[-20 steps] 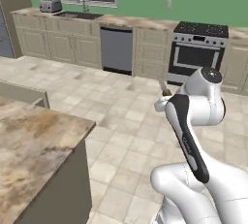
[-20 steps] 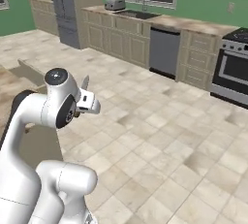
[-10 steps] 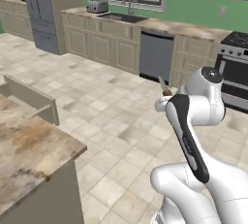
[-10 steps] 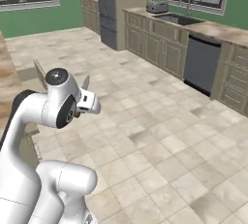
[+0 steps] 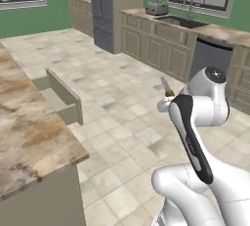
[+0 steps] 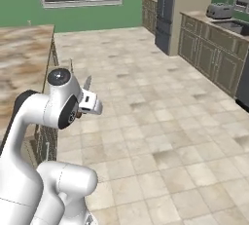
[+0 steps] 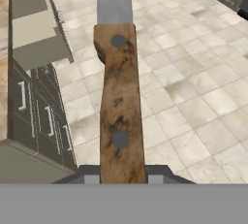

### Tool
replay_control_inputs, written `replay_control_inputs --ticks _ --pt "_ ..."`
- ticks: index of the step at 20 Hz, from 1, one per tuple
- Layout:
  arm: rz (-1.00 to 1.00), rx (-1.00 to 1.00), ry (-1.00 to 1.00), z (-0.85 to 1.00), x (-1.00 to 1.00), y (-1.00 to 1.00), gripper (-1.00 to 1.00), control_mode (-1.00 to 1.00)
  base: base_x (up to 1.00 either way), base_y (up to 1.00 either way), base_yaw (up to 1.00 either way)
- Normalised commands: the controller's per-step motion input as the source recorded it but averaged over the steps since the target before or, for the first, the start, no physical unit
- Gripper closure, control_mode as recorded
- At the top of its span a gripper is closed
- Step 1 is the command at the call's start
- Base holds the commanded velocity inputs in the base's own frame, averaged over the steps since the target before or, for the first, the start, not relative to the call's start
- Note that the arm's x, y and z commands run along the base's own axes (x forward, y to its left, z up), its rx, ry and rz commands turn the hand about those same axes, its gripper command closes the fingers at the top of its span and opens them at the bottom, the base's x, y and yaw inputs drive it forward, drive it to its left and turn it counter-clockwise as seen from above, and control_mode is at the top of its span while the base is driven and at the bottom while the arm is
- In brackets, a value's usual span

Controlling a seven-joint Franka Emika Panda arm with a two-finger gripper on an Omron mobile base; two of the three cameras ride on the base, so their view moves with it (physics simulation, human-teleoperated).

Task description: Pick up the metallic utensils from the counter and place them in the open drawer. Make sure not to pick up any wooden utensils.

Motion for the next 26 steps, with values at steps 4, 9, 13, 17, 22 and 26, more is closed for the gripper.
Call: replay_control_inputs --ticks 4,9,13,17,22,26 --pt "0.0 0.0 0.0 0.0 0.0 0.0 1.0 1.0 0.73 -0.13 0.52" --pt "0.0 0.0 0.0 0.0 0.0 0.0 1.0 1.0 0.81 -0.41 0.49" --pt "0.0 0.0 0.0 0.0 0.0 0.0 1.0 1.0 0.65 -0.57 0.44" --pt "0.0 0.0 0.0 0.0 0.0 0.0 1.0 1.0 0.56 -0.47 0.41" --pt "0.0 0.0 0.0 0.0 0.0 0.0 1.0 1.0 0.63 -0.14 0.32" --pt "0.0 0.0 0.0 0.0 0.0 0.0 1.0 1.0 0.61 -0.05 0.25"
